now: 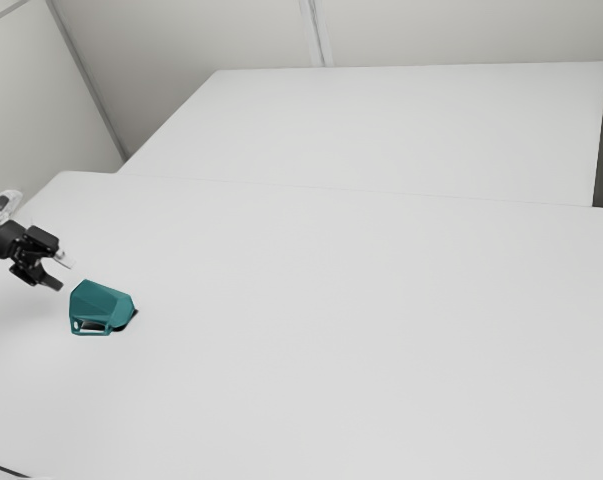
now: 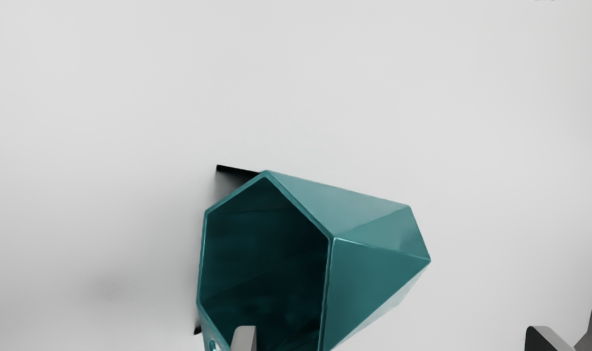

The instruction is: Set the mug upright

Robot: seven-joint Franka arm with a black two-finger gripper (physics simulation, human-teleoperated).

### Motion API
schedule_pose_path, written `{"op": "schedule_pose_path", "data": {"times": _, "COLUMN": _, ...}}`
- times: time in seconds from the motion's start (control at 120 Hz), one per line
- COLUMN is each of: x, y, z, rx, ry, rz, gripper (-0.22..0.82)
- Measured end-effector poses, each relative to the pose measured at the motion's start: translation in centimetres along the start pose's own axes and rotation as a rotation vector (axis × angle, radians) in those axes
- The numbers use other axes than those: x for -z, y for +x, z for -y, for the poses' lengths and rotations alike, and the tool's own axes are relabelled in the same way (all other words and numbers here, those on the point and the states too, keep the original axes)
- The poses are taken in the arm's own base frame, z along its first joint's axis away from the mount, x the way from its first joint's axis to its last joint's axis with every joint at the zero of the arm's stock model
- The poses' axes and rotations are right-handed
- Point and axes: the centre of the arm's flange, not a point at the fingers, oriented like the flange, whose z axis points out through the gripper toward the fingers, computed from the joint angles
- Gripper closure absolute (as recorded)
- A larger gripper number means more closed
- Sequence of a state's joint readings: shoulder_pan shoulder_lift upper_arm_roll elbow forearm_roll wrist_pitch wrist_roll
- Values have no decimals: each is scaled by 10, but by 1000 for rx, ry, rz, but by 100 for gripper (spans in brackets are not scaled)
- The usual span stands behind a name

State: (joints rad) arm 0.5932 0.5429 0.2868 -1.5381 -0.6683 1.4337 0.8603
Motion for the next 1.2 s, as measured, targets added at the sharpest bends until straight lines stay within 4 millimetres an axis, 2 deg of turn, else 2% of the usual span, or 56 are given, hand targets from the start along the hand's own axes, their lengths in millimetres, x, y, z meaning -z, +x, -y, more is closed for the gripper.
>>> {"op": "schedule_pose_path", "data": {"times": 0.192, "x": -23, "y": -9, "z": 17, "rx": 10, "ry": -66, "rz": -47, "gripper": 0}}
{"op": "schedule_pose_path", "data": {"times": 0.533, "x": -47, "y": -6, "z": 14, "rx": -22, "ry": -141, "rz": -82, "gripper": 0}}
{"op": "schedule_pose_path", "data": {"times": 0.6, "x": -48, "y": -6, "z": 14, "rx": -26, "ry": -148, "rz": -84, "gripper": 9}}
{"op": "schedule_pose_path", "data": {"times": 0.733, "x": -49, "y": -6, "z": 14, "rx": -35, "ry": -153, "rz": -88, "gripper": 42}}
{"op": "schedule_pose_path", "data": {"times": 0.842, "x": -53, "y": -9, "z": 14, "rx": -35, "ry": -165, "rz": -84, "gripper": 59}}
{"op": "schedule_pose_path", "data": {"times": 1.017, "x": -52, "y": -6, "z": 0, "rx": -66, "ry": -177, "rz": -80, "gripper": 71}}
{"op": "schedule_pose_path", "data": {"times": 1.2, "x": -47, "y": -2, "z": -24, "rx": -111, "ry": -184, "rz": -77, "gripper": 76}}
